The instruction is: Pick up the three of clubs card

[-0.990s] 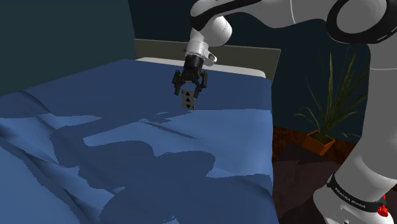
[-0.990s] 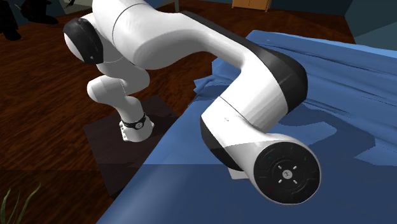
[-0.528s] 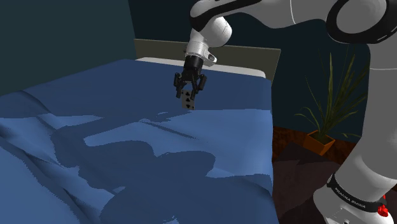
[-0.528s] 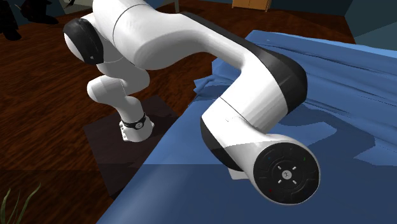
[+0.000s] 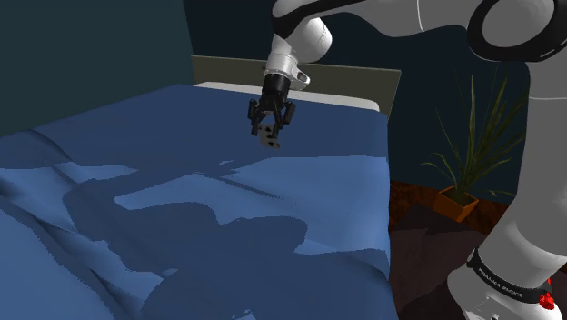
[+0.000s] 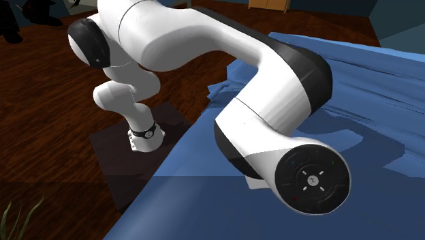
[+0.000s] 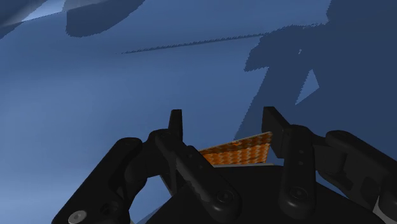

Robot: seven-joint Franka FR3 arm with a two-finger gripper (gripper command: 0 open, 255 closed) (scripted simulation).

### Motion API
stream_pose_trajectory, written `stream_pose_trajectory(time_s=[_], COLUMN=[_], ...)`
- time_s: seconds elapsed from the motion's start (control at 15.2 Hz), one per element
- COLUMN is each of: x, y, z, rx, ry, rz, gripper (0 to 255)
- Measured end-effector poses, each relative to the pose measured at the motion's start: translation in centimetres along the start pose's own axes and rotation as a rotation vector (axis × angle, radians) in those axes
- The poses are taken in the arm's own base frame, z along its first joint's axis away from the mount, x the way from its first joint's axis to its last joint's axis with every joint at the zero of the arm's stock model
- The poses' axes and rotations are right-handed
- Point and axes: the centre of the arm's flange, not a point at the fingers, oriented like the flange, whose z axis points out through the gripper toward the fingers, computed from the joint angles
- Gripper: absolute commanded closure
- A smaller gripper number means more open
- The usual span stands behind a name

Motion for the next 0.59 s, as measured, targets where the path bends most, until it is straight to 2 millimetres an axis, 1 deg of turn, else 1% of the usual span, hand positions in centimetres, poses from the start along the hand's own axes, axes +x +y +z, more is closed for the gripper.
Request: stream_pose_trajectory(time_s=[0.59], x=[-3.1], y=[0.5], z=[-3.5], rx=[0.000], ry=[0.000], rz=[0.000], gripper=[255])
